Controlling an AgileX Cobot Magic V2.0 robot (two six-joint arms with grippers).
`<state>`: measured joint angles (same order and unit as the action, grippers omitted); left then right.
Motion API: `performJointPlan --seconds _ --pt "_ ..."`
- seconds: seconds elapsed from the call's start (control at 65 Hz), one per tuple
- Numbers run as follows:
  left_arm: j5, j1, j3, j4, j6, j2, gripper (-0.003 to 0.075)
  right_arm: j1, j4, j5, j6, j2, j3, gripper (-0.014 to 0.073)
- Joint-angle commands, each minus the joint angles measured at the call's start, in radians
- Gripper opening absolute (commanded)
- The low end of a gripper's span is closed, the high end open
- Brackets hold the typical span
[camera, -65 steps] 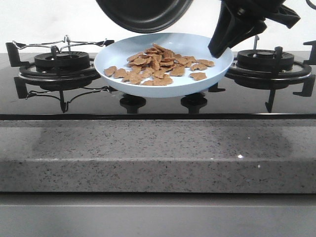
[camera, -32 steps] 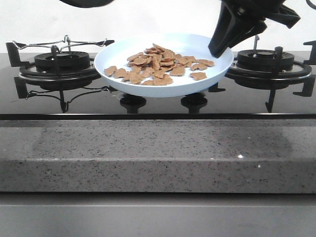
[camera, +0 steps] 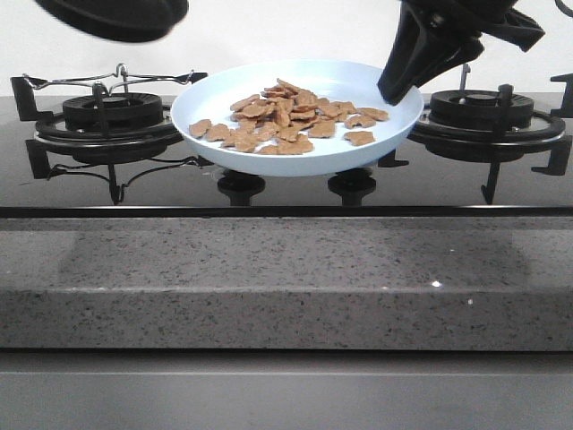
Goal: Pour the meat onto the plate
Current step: 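Swing the empty pan back toward its burner with the left gripper, then lower the pan onto the burner and release the handle, left gripper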
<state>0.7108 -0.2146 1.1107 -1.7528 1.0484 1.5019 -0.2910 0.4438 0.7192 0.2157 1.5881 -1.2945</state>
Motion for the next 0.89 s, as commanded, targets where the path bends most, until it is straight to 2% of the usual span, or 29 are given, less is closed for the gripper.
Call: performJointPlan --seconds 0.0,0.308,0.523,0.585,0.692,0.815,0.877 --pt "0.047 -0.005 0.041 -0.111 -0.044 0.005 -0.002 0.001 0.026 -0.048 0.009 -0.05 -0.026 -0.0069" --pt "-0.007 -0.029 0.041 -0.111 -0.17 0.119 -0.002 0.001 0.026 -0.048 0.009 -0.05 -0.026 -0.0069" --pt "0.019 -0.032 0.041 -0.111 -0.207 0.165 -0.0016 0.001 0.026 -0.046 0.009 -0.05 -0.026 -0.0069" --pt "0.049 -0.032 0.041 -0.111 -0.216 0.179 0.0008 0.001 0.026 -0.046 0.009 -0.05 -0.026 -0.0069" --pt "0.068 -0.032 0.041 -0.111 -0.216 0.196 0.0148 0.001 0.026 -0.046 0.009 -0.05 -0.026 -0.0069" --pt "0.09 -0.032 0.041 -0.109 -0.216 0.2 0.0402 0.001 0.026 -0.046 0.009 -0.05 -0.026 -0.0069" --pt "0.106 -0.034 0.041 -0.109 -0.216 0.2 0.0497 0.001 0.026 -0.046 0.009 -0.05 -0.026 -0.0069"
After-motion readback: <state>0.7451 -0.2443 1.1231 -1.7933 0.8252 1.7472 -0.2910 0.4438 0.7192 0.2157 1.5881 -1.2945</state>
